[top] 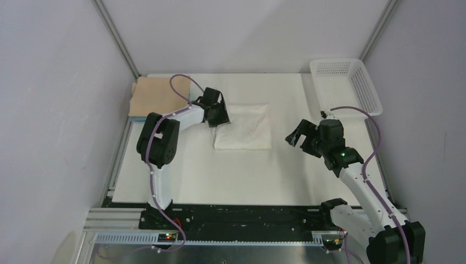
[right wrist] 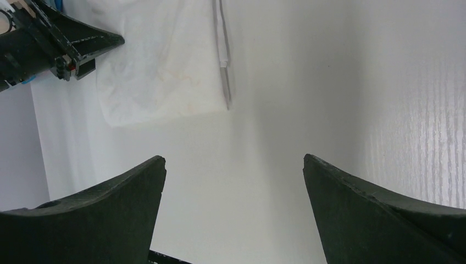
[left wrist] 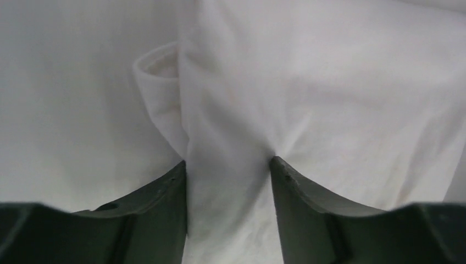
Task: Fold and stack the t-shirts
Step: Put the neatly folded tshirt into the corner of the board with the left arm
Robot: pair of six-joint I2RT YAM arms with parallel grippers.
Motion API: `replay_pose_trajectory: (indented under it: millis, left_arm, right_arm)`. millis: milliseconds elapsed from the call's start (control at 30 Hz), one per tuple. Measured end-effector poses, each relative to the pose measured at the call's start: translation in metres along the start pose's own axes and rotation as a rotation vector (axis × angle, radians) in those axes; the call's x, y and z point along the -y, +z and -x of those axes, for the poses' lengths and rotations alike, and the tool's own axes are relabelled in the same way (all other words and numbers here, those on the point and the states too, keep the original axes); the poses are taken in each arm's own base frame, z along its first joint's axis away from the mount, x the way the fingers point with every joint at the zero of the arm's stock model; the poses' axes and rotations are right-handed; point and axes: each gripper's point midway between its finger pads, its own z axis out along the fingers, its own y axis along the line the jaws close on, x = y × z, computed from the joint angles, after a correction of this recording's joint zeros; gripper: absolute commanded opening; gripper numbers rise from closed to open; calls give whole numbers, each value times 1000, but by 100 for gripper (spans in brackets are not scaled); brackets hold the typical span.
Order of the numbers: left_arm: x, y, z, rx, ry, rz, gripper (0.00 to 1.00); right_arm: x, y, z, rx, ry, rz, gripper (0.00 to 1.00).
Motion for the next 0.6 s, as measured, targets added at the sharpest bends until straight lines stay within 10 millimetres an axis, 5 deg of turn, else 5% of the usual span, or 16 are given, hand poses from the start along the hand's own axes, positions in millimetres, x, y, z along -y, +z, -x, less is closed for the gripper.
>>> replay_pose_trajectory:
  millis: [133,400,600]
  left_arm:
    - [12,8,-7,0,1,18,2]
    - [11,6,5,44,83,111,0]
    - [-16,-10,43,149,297,288,0]
  right_arm:
    - [3,-1,-1,1,-1,-10,99]
    - [8,-5,1,13,-6,-32,99]
    - [12,-9,7,50,-15,-49,99]
